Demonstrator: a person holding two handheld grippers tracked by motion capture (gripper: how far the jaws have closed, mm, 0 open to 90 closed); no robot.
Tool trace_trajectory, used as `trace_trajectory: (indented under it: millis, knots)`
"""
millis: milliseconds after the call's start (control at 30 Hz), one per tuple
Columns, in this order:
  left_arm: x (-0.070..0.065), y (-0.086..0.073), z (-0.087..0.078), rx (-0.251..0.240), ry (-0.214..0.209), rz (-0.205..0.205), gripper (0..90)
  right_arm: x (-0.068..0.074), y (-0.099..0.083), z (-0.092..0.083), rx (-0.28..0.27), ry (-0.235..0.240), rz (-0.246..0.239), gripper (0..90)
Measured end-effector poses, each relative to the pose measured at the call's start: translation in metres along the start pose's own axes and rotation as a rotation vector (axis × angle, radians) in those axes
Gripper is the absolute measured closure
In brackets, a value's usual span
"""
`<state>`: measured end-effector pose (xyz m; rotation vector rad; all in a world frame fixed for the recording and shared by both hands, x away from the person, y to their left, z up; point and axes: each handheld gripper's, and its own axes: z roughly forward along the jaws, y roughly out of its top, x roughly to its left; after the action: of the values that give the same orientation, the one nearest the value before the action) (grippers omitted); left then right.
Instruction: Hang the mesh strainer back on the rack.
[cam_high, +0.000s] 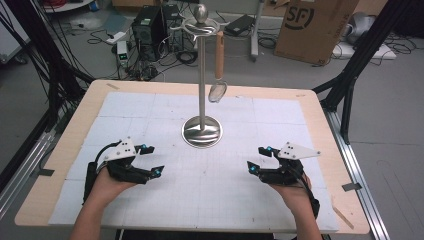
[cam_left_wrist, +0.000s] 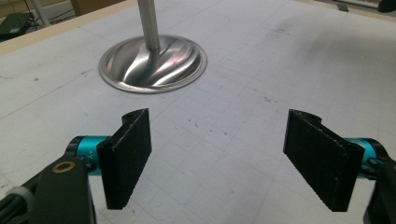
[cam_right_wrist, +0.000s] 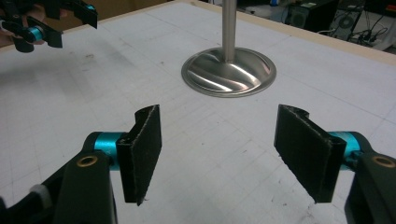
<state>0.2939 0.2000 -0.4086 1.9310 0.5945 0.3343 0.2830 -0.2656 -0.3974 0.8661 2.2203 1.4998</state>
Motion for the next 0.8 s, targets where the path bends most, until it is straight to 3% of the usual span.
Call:
trace_trajectory:
  millis: [333, 800]
  knots:
    - [0.0021, -0.0003, -0.0034, -0.017, 0.001, -0.017, 23.9, 0.0022, -0.0036, 0.0003, -0.012, 0.006, 0.022, 29.7]
    - [0.0025, -0.0003, -0.0025, -0.011, 0.003, -0.011, 23.7, -0.0019, -0.0082, -0.0054, 0.002, -0.009, 0.043, 28.4]
